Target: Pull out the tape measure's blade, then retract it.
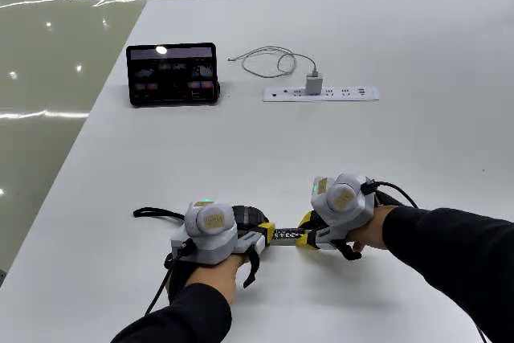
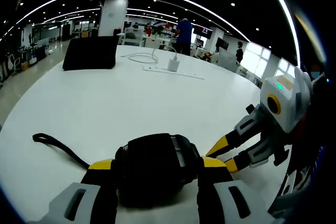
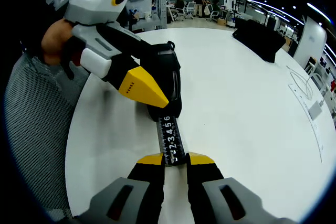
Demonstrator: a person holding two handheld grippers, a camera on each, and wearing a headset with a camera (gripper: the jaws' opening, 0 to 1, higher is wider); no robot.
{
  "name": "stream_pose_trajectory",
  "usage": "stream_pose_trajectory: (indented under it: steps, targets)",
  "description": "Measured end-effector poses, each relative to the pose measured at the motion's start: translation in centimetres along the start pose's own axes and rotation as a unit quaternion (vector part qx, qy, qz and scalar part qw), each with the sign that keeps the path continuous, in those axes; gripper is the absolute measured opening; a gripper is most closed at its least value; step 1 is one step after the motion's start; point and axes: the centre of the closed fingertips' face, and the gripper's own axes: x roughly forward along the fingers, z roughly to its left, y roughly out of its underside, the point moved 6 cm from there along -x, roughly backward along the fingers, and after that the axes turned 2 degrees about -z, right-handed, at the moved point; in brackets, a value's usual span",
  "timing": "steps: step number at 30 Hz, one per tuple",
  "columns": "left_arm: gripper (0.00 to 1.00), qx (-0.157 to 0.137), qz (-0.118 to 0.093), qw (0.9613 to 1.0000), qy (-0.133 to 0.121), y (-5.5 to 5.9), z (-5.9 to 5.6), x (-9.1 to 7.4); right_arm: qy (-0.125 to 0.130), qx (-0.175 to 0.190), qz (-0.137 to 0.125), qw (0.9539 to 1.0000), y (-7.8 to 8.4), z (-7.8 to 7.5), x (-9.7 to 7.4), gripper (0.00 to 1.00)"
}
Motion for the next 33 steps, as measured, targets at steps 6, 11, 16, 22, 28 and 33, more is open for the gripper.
stream_pose_trajectory:
  steps: [6,11,16,22,28,33]
  targets:
    - [0.57,-0.001,0.001,1.0,0.0,0.0,0.0,0.0,-0.001,0.0,0.002,1.0,-0.3,-0.1,0.3,0.11]
    - [0.57,-0.013,-0.001,0.9999,0.006,-0.1,0.3,-0.1,-0.001,0.001,-0.001,1.0,-0.5,0.0,0.5,0.12]
    - [0.57,-0.011,0.001,0.9999,0.006,-0.1,0.1,0.0,-0.001,0.006,-0.002,1.0,-0.8,0.0,0.7,0.12]
    - [0.57,-0.009,0.001,0.9999,0.01,0.0,0.2,-0.1,-0.002,0.002,-0.005,1.0,-1.0,0.0,0.9,0.11]
    - [0.57,-0.005,0.0,0.9999,0.012,0.0,0.2,-0.1,-0.004,0.0,-0.003,1.0,-1.3,0.0,1.3,0.11]
    - [0.57,-0.007,0.0,0.9999,0.01,-0.1,0.3,-0.1,-0.007,-0.005,-0.007,0.9999,-1.6,0.0,1.5,0.11]
